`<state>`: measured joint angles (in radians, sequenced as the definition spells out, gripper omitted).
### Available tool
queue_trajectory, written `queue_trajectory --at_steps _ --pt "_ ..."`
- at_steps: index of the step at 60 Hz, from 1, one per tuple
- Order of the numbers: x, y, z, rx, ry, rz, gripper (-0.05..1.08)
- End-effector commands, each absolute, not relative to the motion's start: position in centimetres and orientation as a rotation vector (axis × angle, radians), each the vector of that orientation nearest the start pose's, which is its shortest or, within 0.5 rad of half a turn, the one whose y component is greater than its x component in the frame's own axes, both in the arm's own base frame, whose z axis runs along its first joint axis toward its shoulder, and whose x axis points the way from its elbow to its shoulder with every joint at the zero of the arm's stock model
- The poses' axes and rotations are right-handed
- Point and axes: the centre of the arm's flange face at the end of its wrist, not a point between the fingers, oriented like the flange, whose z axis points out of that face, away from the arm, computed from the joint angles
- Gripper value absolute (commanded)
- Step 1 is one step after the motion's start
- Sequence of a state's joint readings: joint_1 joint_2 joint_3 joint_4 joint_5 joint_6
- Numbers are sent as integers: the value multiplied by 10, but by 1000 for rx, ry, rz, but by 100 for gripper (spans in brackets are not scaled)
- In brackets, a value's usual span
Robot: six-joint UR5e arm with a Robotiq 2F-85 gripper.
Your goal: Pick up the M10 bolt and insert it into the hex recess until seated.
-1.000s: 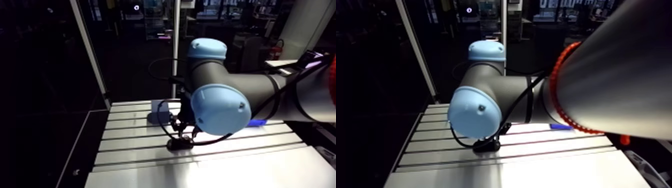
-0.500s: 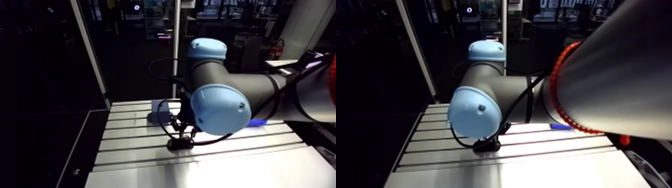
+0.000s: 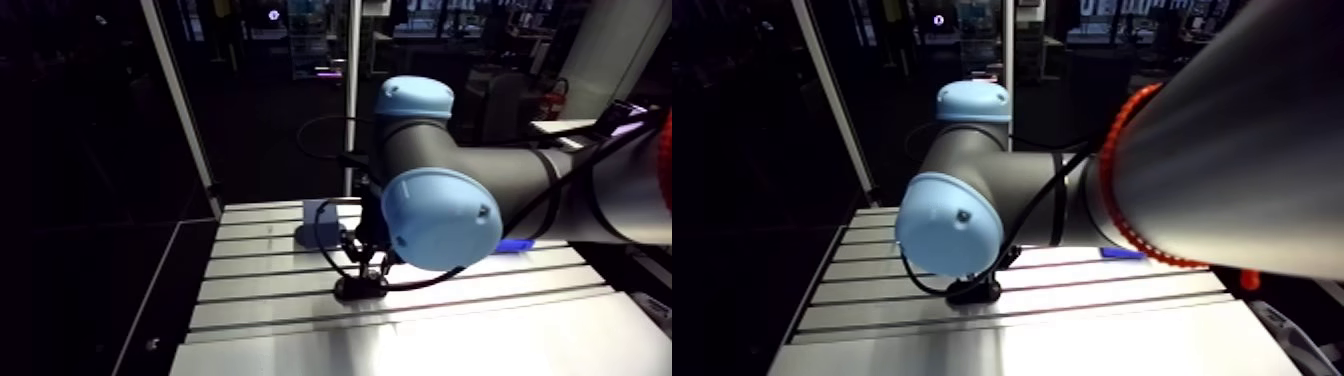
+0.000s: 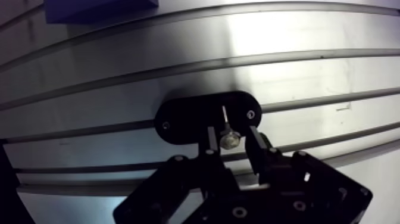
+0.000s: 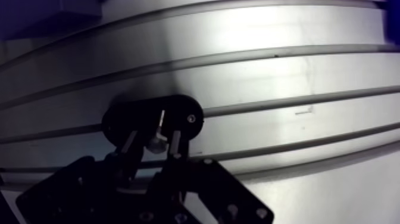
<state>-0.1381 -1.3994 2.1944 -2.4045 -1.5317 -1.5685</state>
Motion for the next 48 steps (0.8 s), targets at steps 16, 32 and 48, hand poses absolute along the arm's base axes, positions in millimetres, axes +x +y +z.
queue_trajectory --at_steps 16,32,48 --pt "-466 -74 201 221 3164 -59 62" --pt "-466 -74 201 221 3164 -59 63" --pt "-466 -74 201 222 3164 -59 66"
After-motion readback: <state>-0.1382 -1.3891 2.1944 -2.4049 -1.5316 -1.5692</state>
